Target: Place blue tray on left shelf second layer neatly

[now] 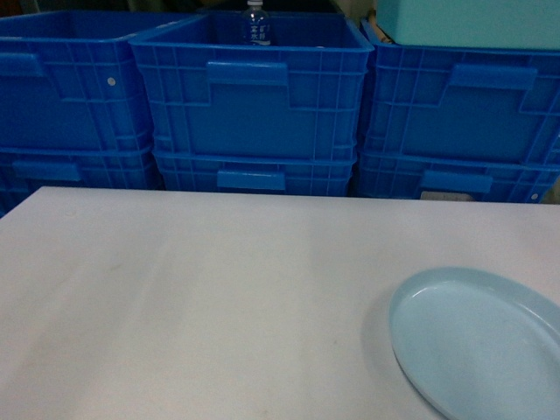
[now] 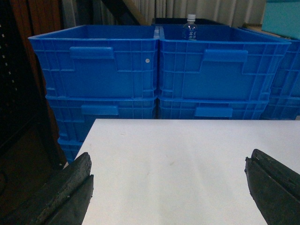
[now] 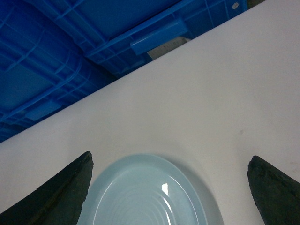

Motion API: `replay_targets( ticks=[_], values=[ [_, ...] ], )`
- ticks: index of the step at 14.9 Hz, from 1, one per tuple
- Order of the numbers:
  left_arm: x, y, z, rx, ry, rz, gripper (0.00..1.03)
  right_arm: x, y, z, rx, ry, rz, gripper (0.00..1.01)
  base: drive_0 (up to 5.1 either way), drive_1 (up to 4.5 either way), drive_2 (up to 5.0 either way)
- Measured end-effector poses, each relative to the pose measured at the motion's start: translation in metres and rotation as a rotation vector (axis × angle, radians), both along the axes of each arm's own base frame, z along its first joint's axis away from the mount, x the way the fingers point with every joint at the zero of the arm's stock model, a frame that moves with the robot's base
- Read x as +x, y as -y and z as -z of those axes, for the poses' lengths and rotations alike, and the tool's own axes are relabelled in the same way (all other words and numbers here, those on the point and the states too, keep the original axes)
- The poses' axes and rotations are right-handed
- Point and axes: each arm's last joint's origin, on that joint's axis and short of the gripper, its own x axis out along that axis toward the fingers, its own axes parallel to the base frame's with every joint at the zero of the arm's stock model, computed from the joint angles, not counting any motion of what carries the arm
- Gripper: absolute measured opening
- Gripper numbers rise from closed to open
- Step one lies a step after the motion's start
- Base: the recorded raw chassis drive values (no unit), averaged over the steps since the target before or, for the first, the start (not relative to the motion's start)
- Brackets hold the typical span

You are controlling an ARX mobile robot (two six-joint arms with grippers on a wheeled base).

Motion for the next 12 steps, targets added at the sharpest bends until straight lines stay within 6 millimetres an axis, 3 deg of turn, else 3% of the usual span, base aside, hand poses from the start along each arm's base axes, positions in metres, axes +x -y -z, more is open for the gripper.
replay_targets(
  ticks=[5,12],
  values=[
    [0.0,0.0,0.0,0.0,0.0,0.0,0.98,-0.023,-0.013,0.053,-0.031,-0.132,-0.039,0.98,0.0,0.0,0.0],
    [0.0,0.0,0.0,0.0,0.0,0.0,0.98,-0.023,-0.017,0.075,-0.031,-0.174,-0.017,0.98,0.0,0.0,0.0]
  ],
)
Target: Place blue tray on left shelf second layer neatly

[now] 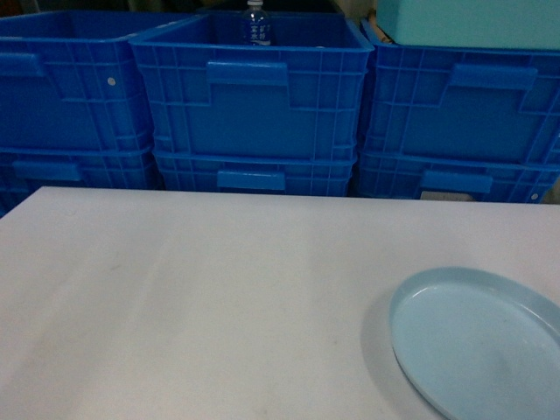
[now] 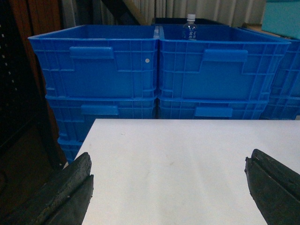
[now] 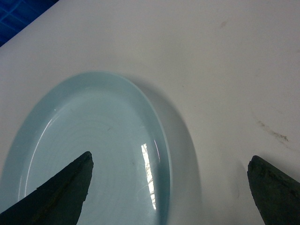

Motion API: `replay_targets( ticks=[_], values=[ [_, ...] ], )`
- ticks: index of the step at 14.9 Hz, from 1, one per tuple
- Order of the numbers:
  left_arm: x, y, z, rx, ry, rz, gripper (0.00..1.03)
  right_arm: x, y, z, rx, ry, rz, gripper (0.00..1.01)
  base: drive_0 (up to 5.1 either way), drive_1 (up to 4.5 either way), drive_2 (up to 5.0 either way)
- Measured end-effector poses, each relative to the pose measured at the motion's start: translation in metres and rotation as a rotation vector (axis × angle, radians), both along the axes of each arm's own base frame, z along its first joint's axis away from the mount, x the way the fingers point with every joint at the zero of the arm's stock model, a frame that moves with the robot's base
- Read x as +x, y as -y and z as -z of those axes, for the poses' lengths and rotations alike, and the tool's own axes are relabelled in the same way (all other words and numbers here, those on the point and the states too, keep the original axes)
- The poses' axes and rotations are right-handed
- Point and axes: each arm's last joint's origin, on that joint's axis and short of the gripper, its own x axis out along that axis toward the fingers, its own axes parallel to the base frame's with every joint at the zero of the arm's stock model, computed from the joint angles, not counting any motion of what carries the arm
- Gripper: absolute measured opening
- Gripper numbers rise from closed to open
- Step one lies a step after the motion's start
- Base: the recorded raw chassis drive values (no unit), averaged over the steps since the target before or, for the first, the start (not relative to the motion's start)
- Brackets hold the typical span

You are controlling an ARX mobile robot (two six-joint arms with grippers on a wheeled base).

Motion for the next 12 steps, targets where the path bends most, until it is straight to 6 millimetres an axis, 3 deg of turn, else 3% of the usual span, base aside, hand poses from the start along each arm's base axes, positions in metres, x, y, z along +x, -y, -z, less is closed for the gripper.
replay_targets(
  ticks=[5,12],
  values=[
    [0.0,0.0,0.0,0.0,0.0,0.0,0.98,0.003,0.0,0.009,0.046,0.008,0.011,0.98,0.0,0.0,0.0],
    [0.0,0.0,0.0,0.0,0.0,0.0,0.98,0.002,-0.026,0.01,0.032,-0.001,-0.072,0.98,0.0,0.0,0.0]
  ],
)
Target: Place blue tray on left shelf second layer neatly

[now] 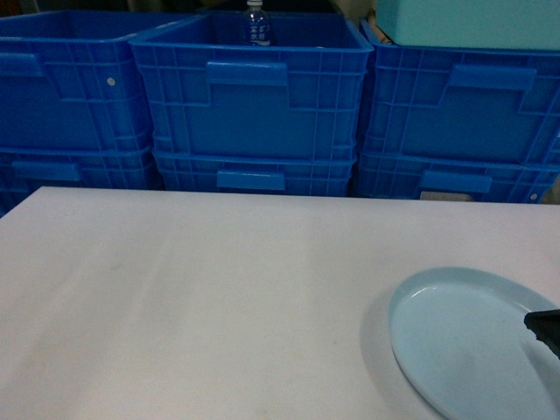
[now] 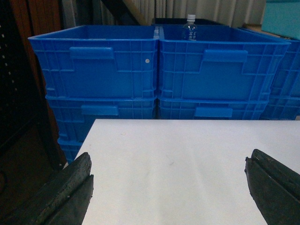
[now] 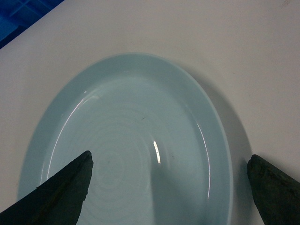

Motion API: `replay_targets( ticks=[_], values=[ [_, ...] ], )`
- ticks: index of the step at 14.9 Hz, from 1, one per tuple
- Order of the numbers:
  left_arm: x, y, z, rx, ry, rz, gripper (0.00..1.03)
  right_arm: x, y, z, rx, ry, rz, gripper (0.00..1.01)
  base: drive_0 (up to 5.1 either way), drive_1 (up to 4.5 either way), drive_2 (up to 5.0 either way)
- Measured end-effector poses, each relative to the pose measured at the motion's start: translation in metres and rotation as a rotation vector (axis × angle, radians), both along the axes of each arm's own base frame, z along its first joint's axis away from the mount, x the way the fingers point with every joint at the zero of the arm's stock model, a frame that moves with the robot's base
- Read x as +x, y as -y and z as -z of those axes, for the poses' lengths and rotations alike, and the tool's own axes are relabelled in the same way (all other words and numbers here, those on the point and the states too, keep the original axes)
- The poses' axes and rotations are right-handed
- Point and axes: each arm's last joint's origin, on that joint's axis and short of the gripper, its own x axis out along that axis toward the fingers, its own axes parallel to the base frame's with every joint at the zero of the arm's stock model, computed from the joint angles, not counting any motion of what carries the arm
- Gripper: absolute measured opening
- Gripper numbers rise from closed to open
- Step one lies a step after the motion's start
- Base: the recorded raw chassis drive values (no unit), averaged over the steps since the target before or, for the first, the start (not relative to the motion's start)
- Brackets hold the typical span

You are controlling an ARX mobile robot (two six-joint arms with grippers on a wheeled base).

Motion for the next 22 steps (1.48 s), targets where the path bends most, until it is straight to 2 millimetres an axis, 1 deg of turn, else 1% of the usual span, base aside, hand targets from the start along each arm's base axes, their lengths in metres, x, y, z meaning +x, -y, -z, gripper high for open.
replay_targets(
  ticks=[6,7,8,10,11,14,15,18,19,20,21,22],
  values=[
    [0.0,0.0,0.0,0.0,0.0,0.0,0.98,-0.005,-0.001,0.005,-0.001,0.008,-0.007,0.98,0.0,0.0,0.0],
    [0.0,0.0,0.0,0.0,0.0,0.0,0.98,-0.006,-0.002,0.006,-0.006,0.011,-0.009,0.96,0.0,0.0,0.0],
    [0.0,0.0,0.0,0.0,0.0,0.0,0.98,-0.006,-0.002,0.009,-0.01,0.007,-0.002,0.86,0.0,0.0,0.0],
    [0.0,0.0,0.0,0.0,0.0,0.0,0.98,-0.007,0.001,0.013,-0.018,-0.002,0.014,0.6,0.0,0.0,0.0],
    [0.0,0.0,0.0,0.0,0.0,0.0,0.98,-0.007,0.003,0.015,-0.017,-0.007,0.022,0.5,0.0,0.0,0.0],
    [0.0,0.0,0.0,0.0,0.0,0.0,0.98,-0.011,0.005,0.019,-0.008,-0.03,0.028,0.12,0.0,0.0,0.0],
    [0.0,0.0,0.0,0.0,0.0,0.0,0.98,-0.012,0.004,0.02,0.004,-0.037,0.019,0.02,0.0,0.0,0.0],
    [0.0,0.0,0.0,0.0,0.0,0.0,0.98,-0.017,0.005,0.018,0.021,-0.044,0.008,0.02,0.0,0.0,0.0],
    [0.0,0.0,0.0,0.0,0.0,0.0,0.98,-0.019,0.008,0.011,0.033,-0.063,0.007,0.02,0.0,0.0,0.0],
    [0.0,0.0,0.0,0.0,0.0,0.0,0.98,-0.024,0.011,0.0,0.043,-0.077,0.007,0.02,0.0,0.0,0.0],
    [0.0,0.0,0.0,0.0,0.0,0.0,0.98,-0.024,0.015,-0.018,0.042,-0.045,0.005,0.02,0.0,0.0,0.0],
    [0.0,0.0,0.0,0.0,0.0,0.0,0.98,-0.02,0.024,-0.044,0.025,0.023,0.017,0.02,0.0,0.0,0.0]
  ],
)
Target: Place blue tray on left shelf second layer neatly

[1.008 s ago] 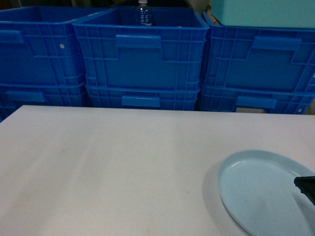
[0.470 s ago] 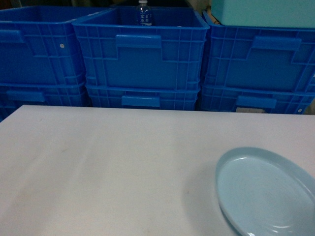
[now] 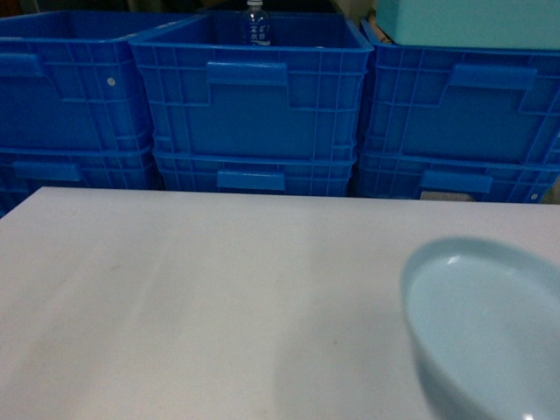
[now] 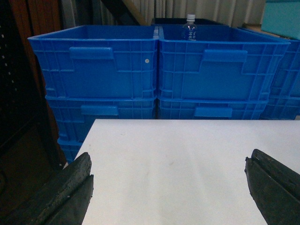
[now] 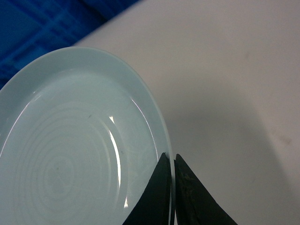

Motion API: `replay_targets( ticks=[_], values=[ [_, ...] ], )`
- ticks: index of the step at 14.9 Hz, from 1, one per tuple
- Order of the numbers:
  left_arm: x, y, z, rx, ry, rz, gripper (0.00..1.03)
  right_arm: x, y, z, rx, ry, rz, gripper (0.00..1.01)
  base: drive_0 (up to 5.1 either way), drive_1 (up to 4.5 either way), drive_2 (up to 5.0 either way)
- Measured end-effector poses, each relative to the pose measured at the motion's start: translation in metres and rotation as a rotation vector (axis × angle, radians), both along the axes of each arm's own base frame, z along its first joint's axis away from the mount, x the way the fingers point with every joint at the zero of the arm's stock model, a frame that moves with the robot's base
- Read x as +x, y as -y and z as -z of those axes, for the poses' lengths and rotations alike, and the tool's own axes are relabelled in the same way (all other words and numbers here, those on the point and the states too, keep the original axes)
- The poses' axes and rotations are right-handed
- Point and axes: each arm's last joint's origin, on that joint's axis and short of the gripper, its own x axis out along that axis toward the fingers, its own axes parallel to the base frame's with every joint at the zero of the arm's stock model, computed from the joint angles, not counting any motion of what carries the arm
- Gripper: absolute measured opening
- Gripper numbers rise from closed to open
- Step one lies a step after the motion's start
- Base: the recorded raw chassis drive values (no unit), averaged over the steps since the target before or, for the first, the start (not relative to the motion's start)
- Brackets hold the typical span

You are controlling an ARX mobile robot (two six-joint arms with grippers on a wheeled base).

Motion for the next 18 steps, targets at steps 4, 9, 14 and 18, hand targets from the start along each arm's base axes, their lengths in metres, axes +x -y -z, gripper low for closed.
replay_targets(
  ticks=[4,9,14,18],
  values=[
    [0.0,0.0,0.0,0.0,0.0,0.0,0.98,-0.032,0.024,-0.08,-0.142,0.153,0.046,0.02,0.0,0.0,0.0],
    [0.0,0.0,0.0,0.0,0.0,0.0,0.98,-0.061,-0.006,-0.072,-0.239,0.16,-0.102,0.02,0.0,0.0,0.0],
    [0.0,0.0,0.0,0.0,0.0,0.0,0.98,-0.062,-0.014,-0.071,-0.241,0.183,-0.135,0.02,0.0,0.0,0.0],
    [0.0,0.0,0.0,0.0,0.0,0.0,0.98,-0.064,-0.013,-0.077,-0.235,0.237,-0.14,0.02,0.0,0.0,0.0]
  ],
)
